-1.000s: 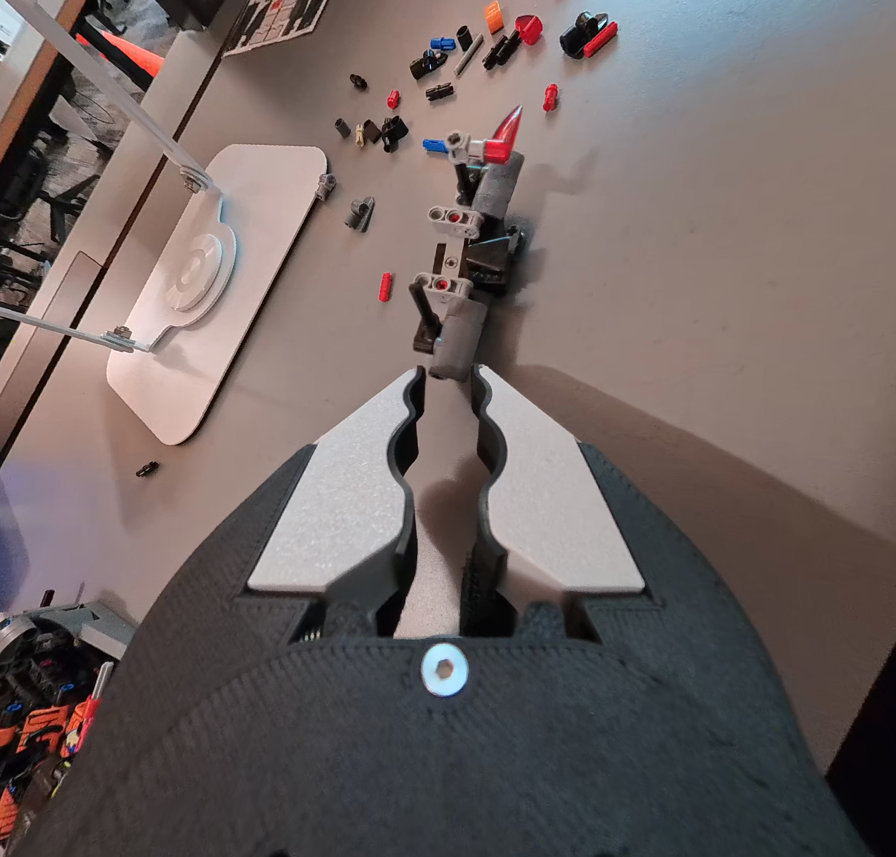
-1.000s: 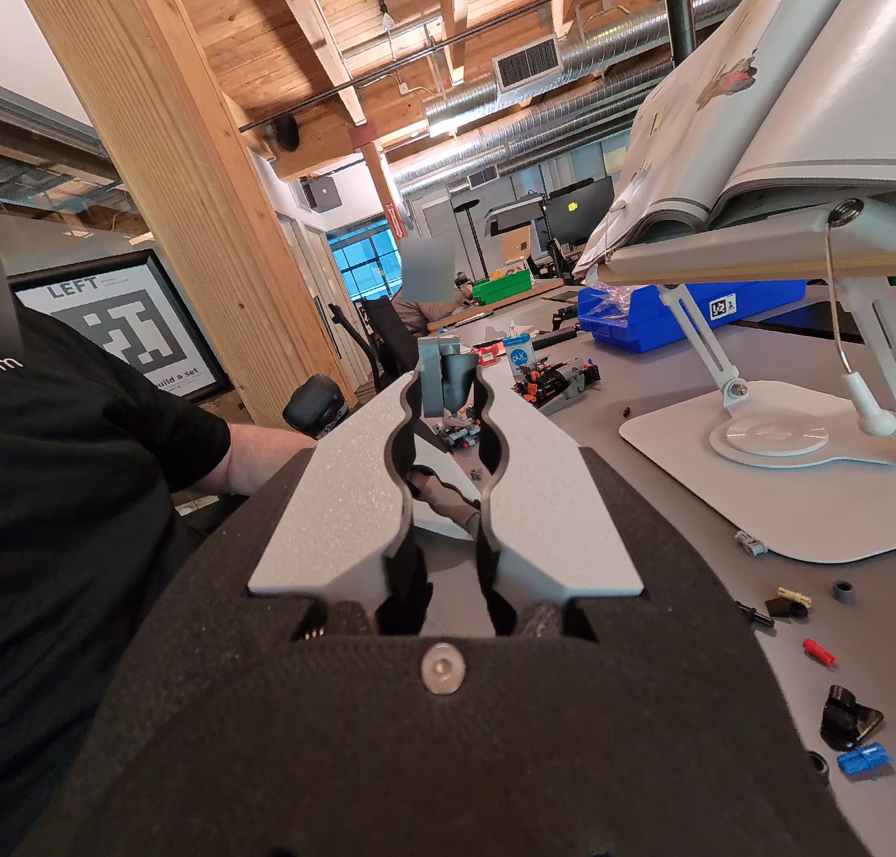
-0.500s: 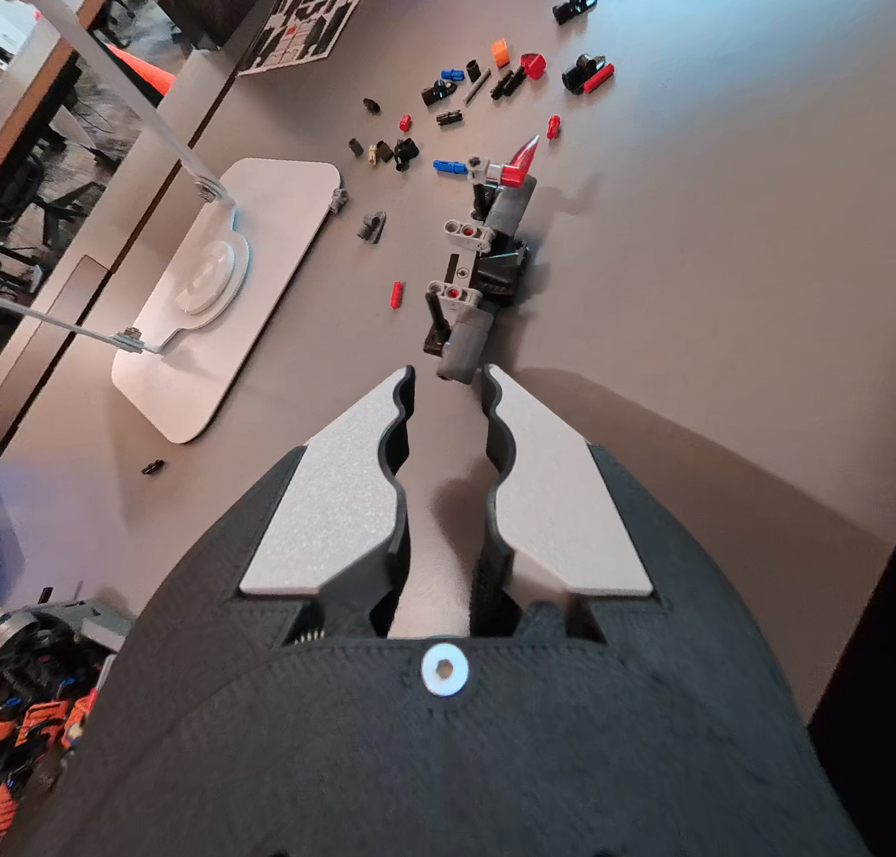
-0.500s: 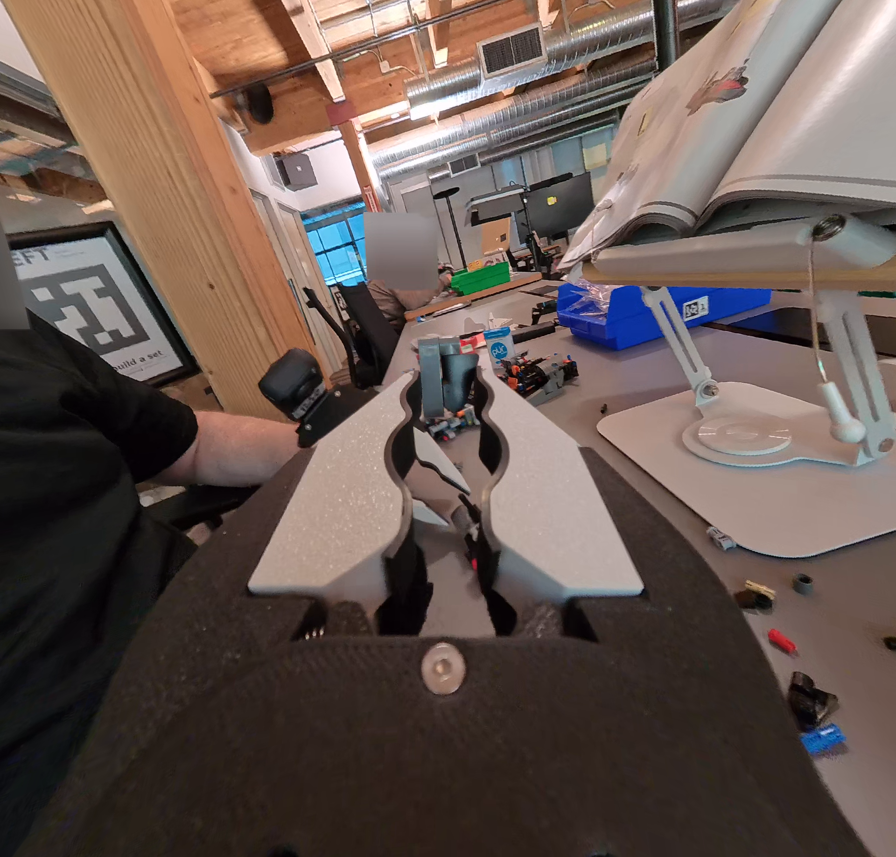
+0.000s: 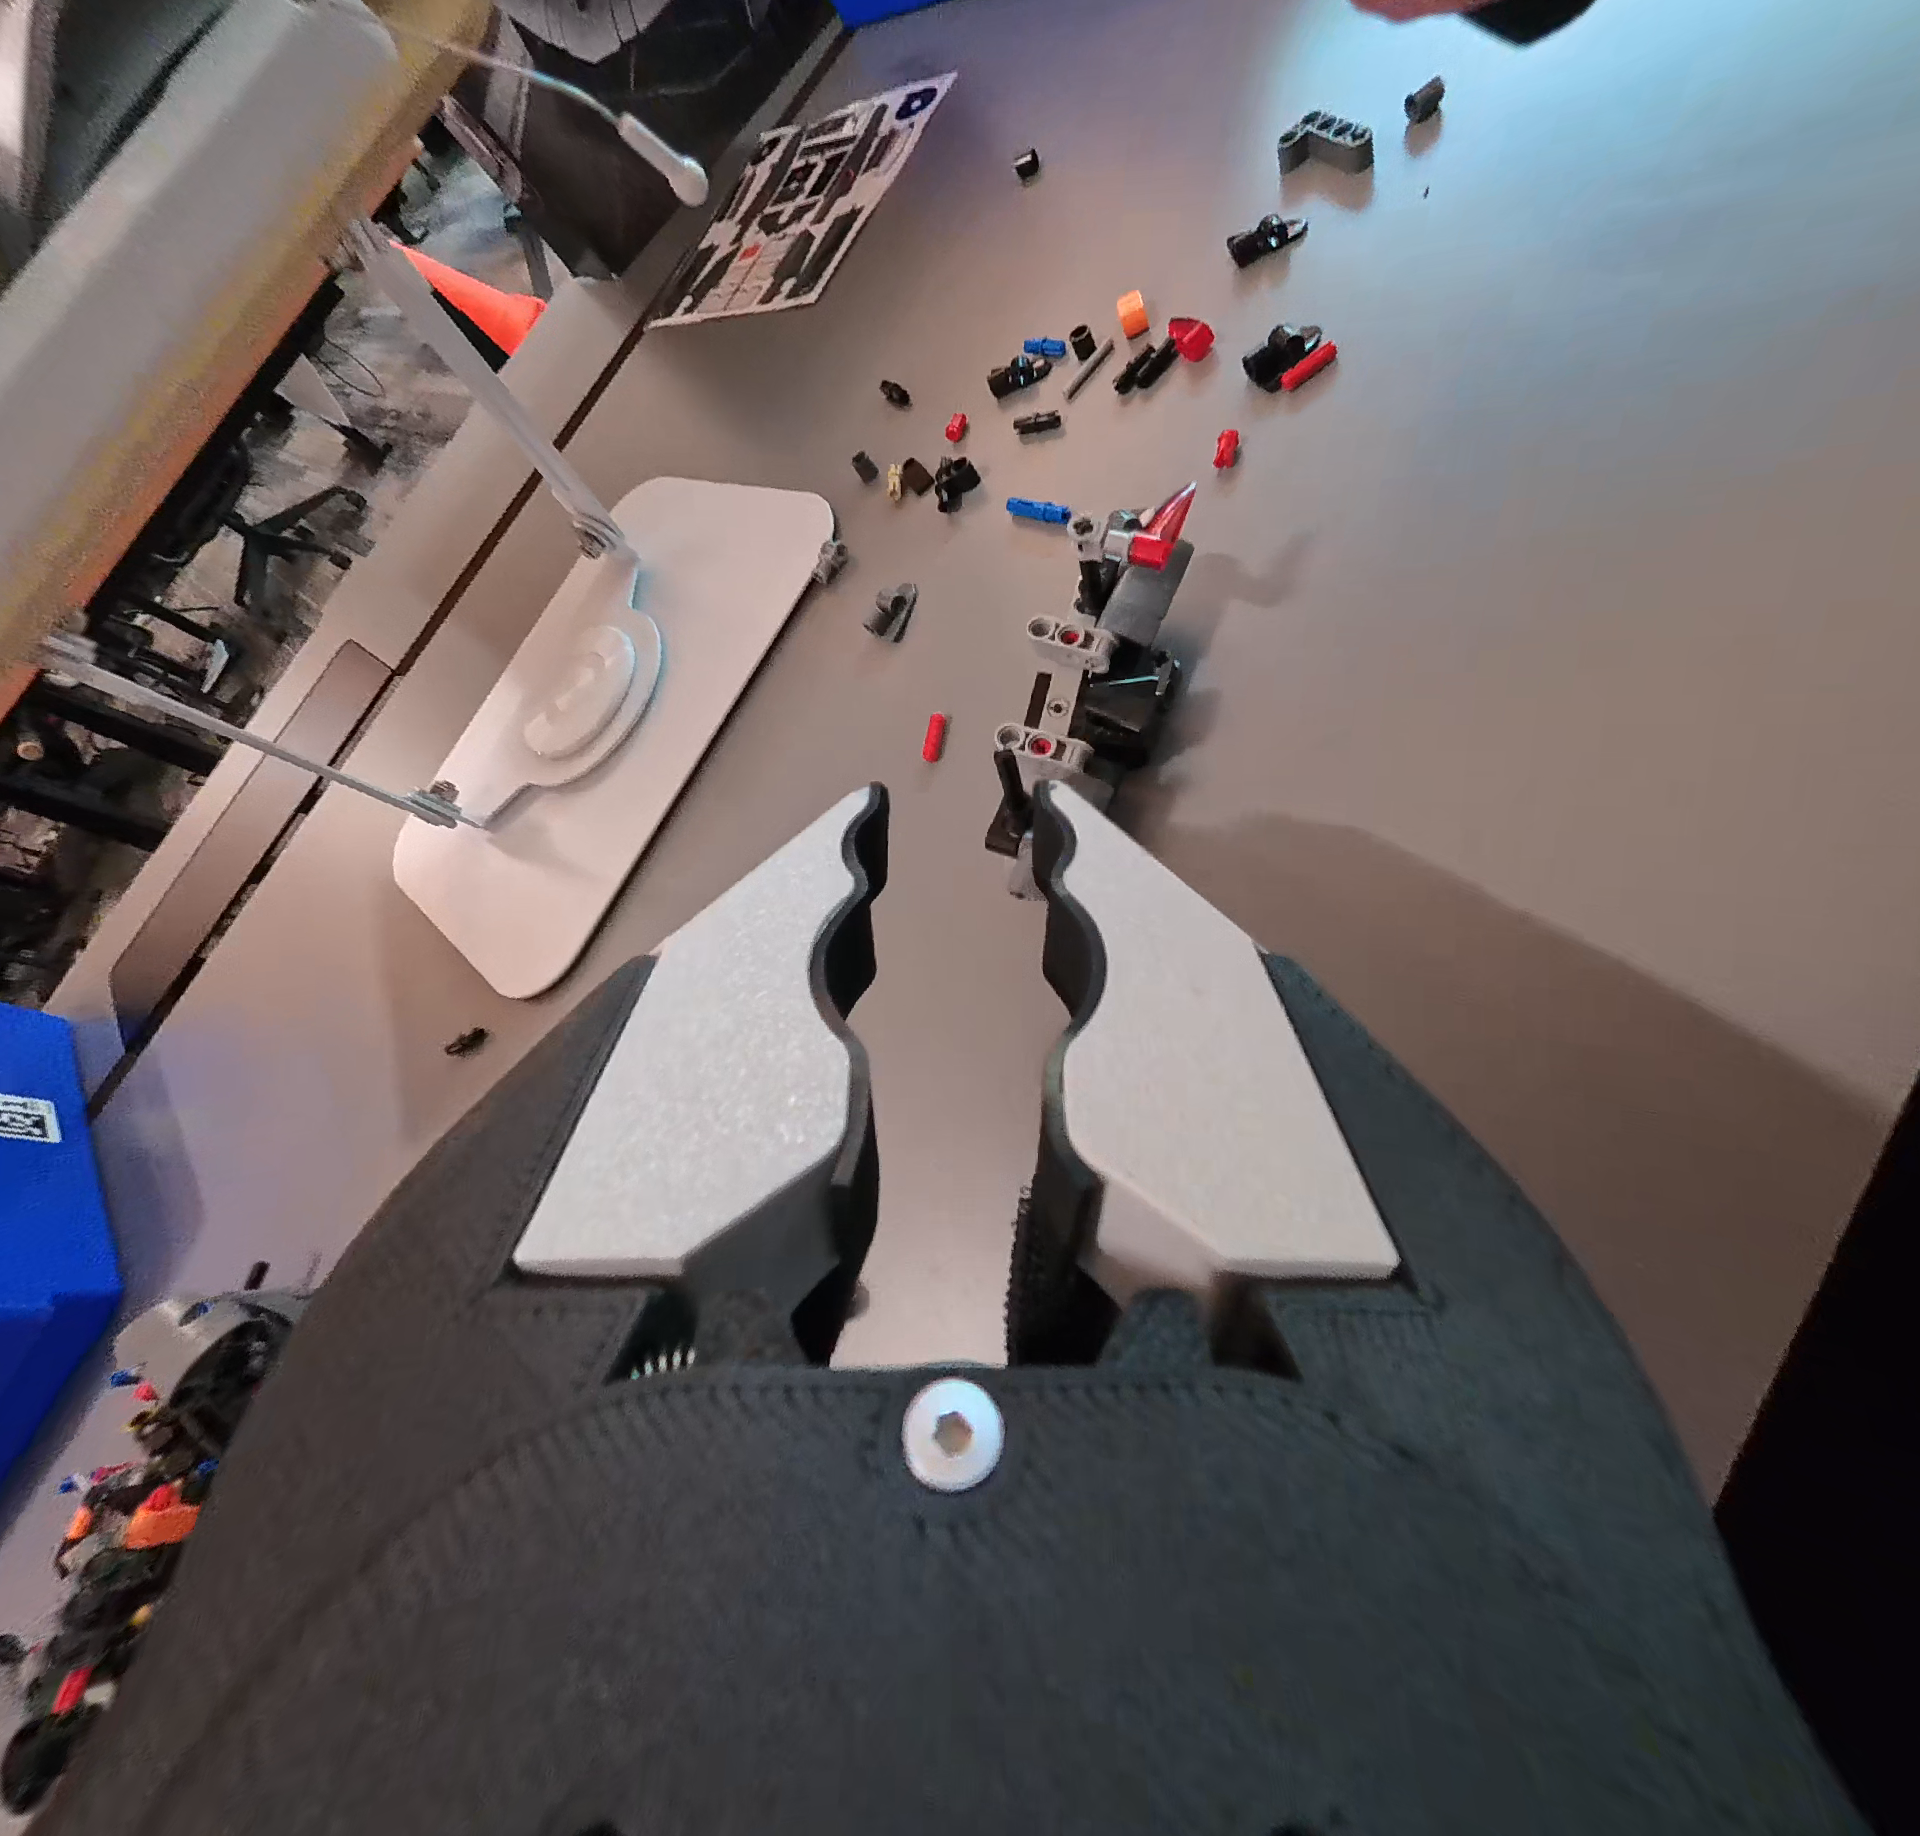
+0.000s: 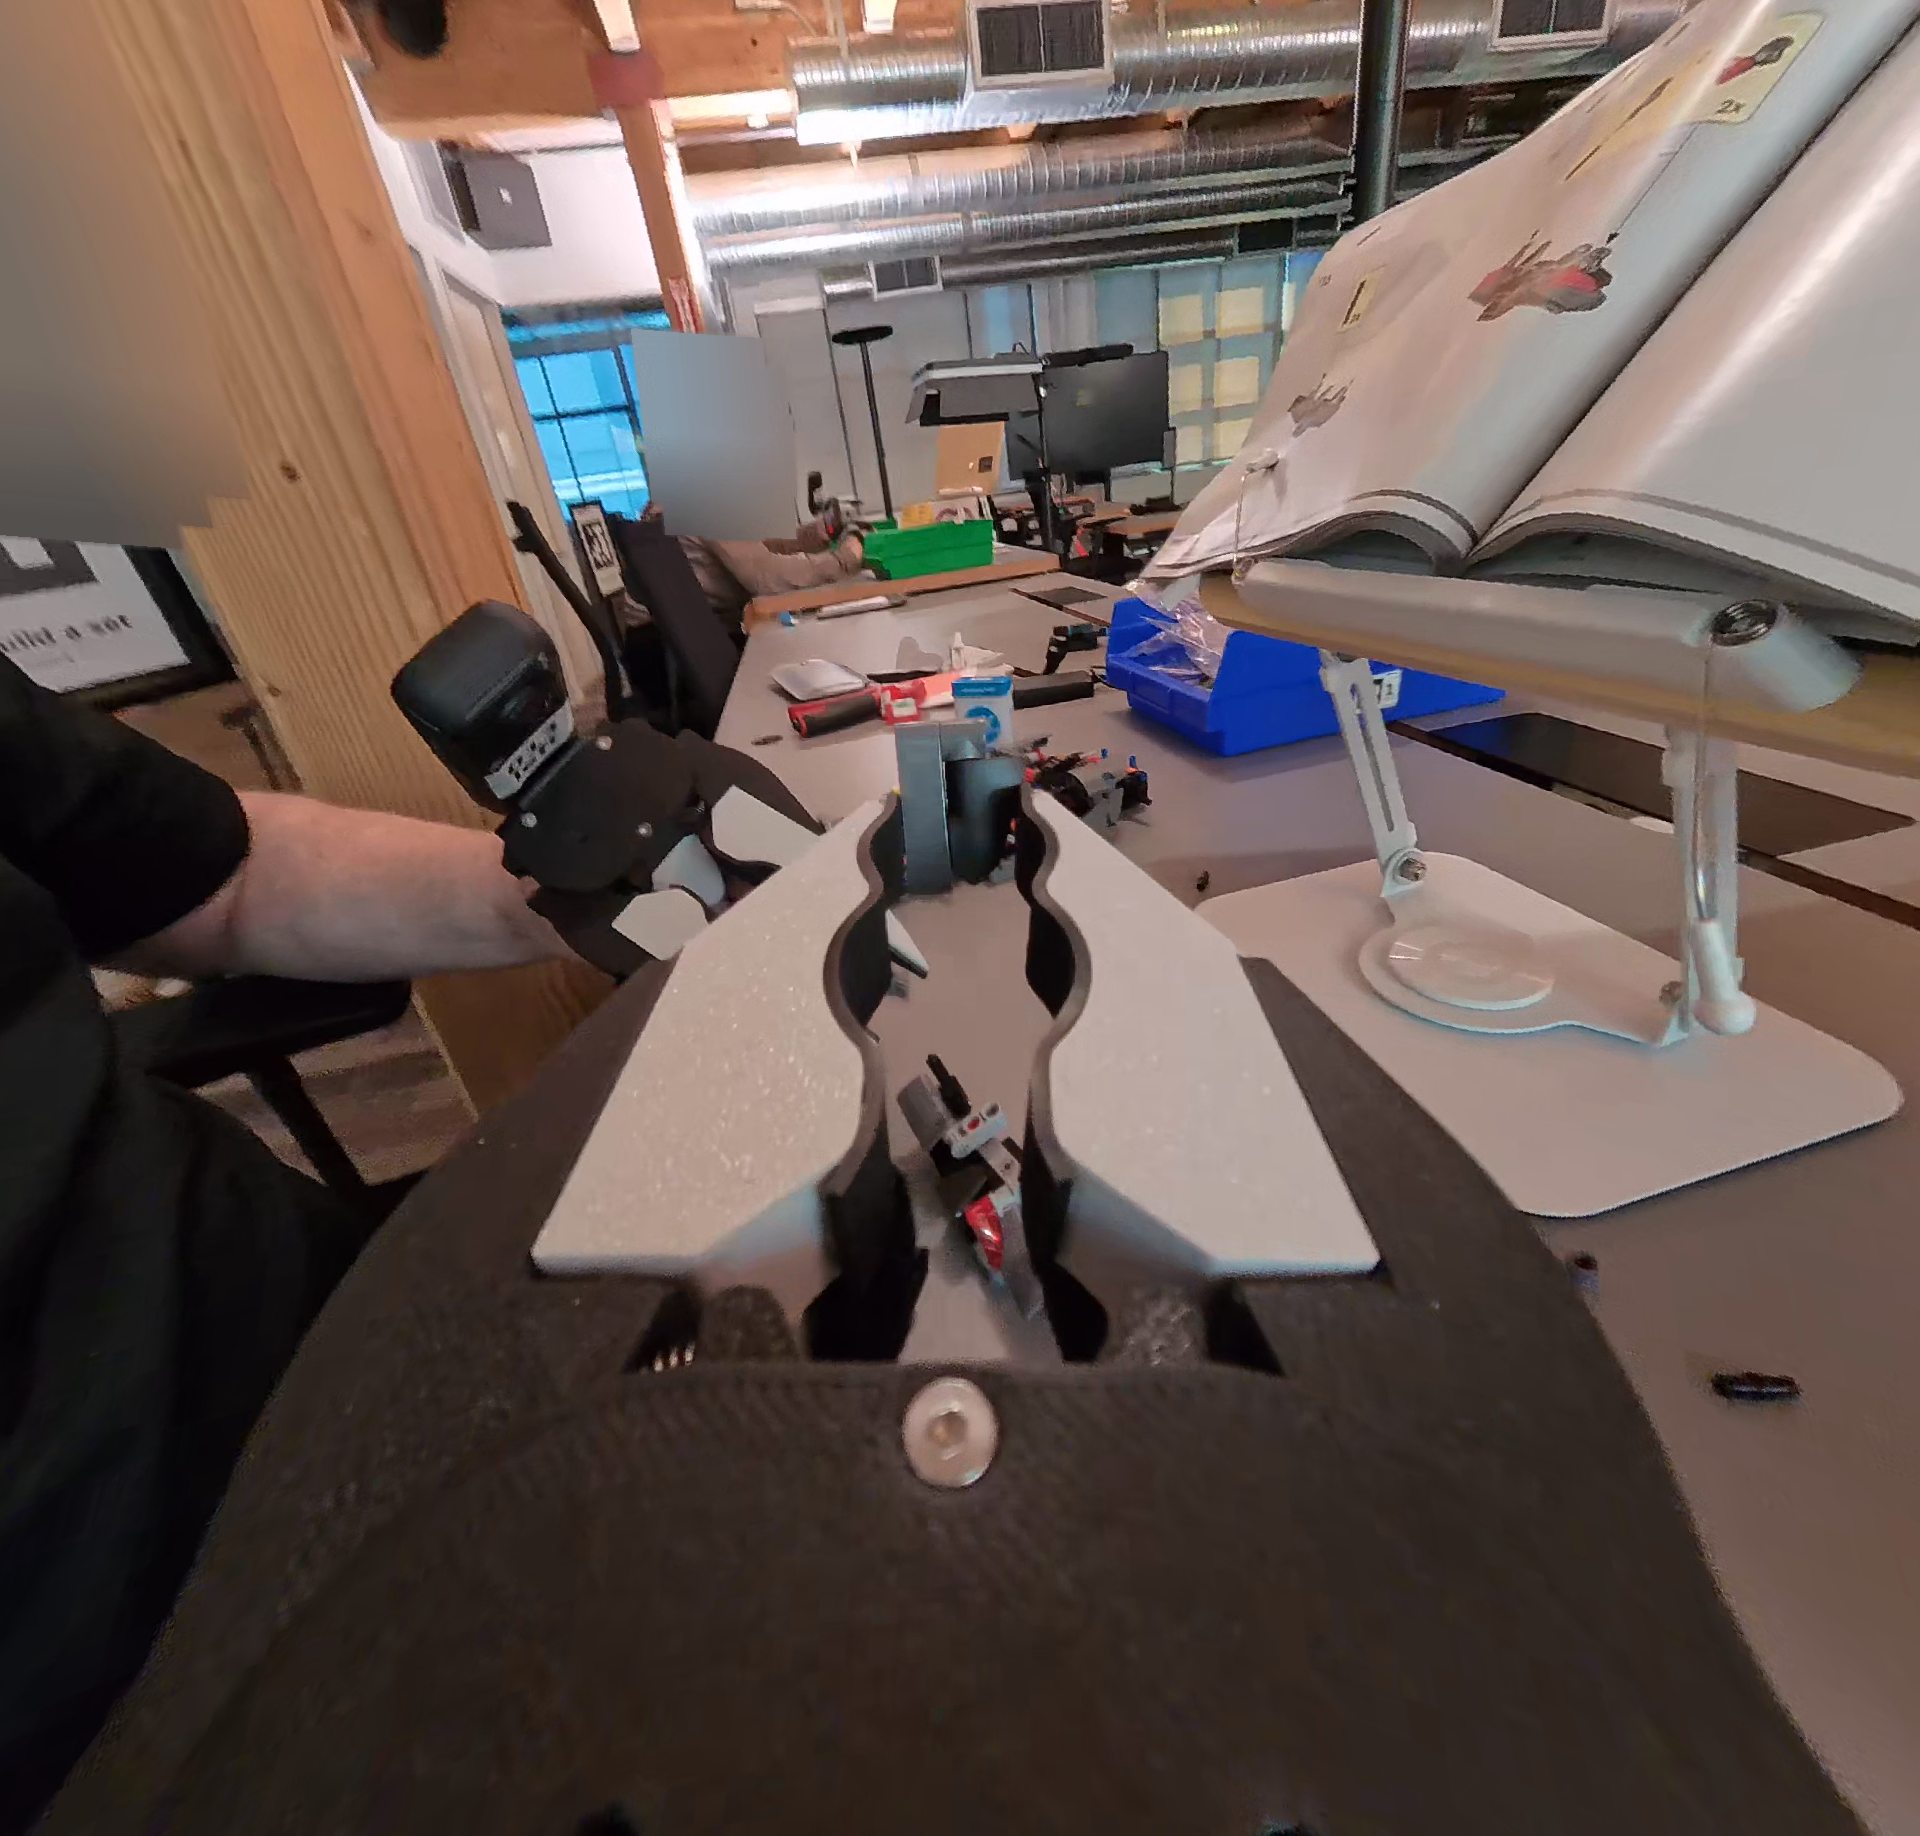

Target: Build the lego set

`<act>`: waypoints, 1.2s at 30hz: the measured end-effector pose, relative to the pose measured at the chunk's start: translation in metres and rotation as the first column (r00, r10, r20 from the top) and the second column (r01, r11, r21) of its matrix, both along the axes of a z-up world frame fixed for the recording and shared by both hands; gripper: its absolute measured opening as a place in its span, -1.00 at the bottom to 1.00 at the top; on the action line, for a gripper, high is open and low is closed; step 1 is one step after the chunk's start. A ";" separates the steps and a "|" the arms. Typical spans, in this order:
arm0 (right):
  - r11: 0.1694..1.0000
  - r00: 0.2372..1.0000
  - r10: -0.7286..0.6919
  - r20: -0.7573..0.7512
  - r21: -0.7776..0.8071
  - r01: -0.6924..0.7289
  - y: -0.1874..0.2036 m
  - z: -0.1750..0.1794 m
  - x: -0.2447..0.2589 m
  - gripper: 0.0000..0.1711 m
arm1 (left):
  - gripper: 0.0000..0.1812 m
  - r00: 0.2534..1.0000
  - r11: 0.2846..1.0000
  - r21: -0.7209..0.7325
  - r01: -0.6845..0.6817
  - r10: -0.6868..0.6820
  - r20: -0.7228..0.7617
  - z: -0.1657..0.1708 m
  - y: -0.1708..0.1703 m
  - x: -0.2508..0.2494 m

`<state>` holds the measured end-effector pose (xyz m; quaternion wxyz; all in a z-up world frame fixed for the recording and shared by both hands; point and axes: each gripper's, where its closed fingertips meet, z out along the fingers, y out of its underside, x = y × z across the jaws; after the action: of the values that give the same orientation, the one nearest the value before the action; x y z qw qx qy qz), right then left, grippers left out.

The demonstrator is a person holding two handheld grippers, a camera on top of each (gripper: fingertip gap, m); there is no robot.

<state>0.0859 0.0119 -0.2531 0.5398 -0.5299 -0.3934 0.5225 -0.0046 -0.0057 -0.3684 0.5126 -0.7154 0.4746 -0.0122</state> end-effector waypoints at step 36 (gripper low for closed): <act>0.816 0.848 0.325 -0.418 -0.329 -0.475 -0.023 0.033 0.008 -0.79 | -0.63 0.955 0.765 0.572 0.295 -0.253 -0.154 0.143 0.009 0.122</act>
<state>0.0938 -0.0107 -0.2202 0.3485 -0.4377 -0.2752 0.7818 0.1173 0.0035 -0.2257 0.6851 -0.4440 0.5712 0.0849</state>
